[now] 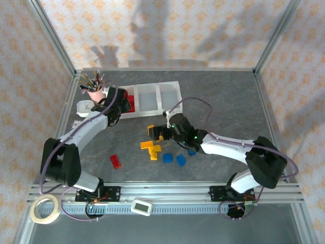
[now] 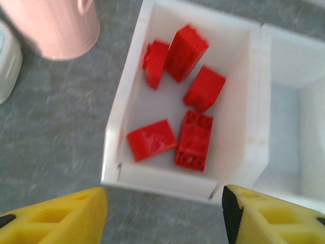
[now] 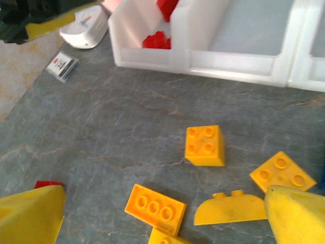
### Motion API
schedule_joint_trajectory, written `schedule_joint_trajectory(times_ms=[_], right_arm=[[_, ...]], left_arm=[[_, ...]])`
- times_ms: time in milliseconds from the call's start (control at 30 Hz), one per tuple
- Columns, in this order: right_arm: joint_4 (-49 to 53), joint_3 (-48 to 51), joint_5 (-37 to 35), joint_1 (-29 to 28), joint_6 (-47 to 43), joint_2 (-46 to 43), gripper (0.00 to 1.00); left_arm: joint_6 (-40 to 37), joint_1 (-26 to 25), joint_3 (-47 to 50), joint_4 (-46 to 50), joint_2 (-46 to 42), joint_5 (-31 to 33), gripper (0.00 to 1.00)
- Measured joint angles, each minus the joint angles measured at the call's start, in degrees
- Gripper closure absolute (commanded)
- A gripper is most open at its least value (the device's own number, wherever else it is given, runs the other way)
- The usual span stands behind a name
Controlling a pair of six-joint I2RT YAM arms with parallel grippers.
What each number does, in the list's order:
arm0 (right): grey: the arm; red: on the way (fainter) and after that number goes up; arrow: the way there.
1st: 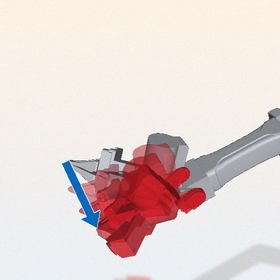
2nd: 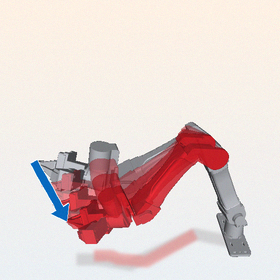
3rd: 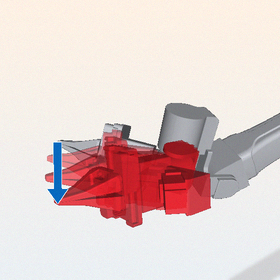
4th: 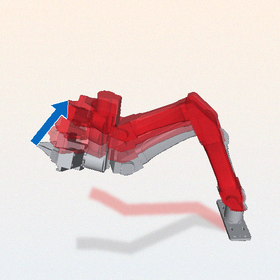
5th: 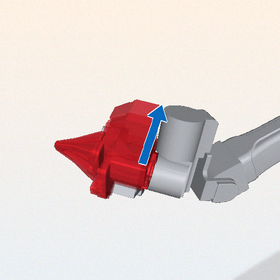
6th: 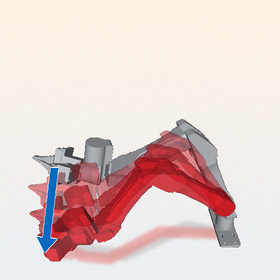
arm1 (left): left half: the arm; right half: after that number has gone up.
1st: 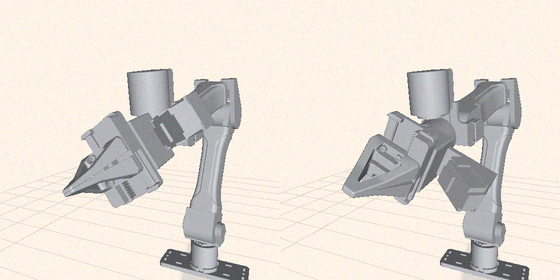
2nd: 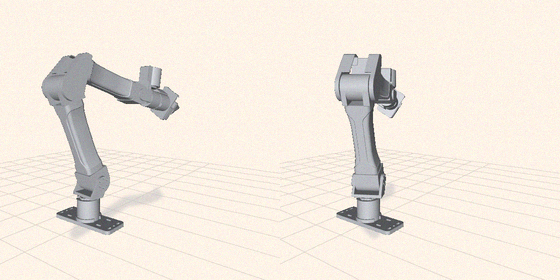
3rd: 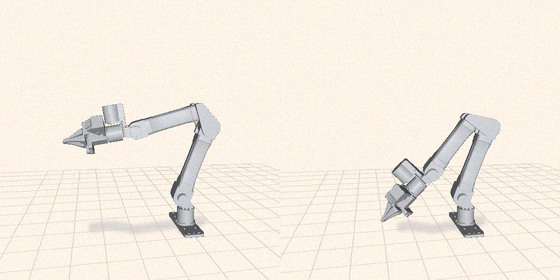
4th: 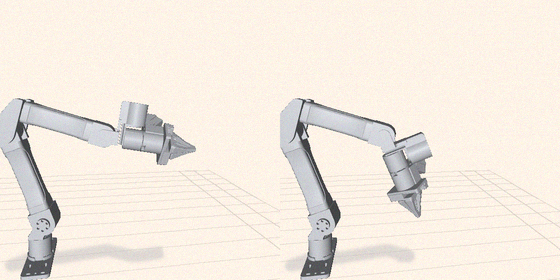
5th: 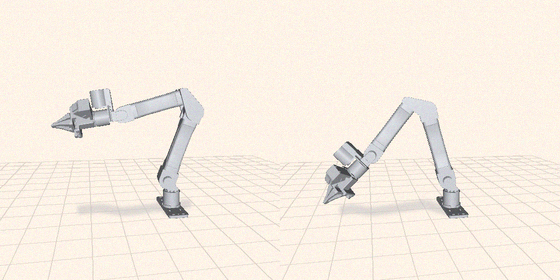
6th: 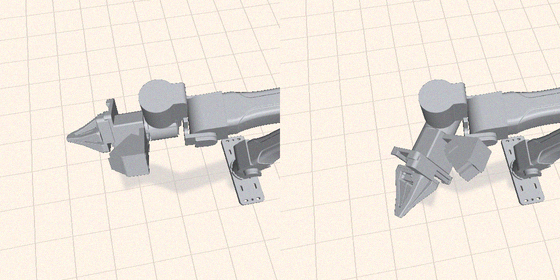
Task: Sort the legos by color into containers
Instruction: Place the lego in the container.
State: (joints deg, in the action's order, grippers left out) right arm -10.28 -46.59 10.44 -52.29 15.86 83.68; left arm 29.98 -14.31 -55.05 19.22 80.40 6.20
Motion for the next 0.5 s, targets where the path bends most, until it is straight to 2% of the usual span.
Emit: schedule_joint_trajectory(times_ms=[233, 500], right_arm=[[-0.11, 1.31, -0.13, -3.54, -0.72, 0.00, 0.00], [-1.62, 4.68, -0.31, -6.54, -0.35, 0.11, 0.00]], left_arm=[[3.30, -3.54, 9.51, 5.55, -12.28, -0.24, 0.28], [12.37, -10.10, 19.52, 11.13, -22.82, 0.70, 0.22]])
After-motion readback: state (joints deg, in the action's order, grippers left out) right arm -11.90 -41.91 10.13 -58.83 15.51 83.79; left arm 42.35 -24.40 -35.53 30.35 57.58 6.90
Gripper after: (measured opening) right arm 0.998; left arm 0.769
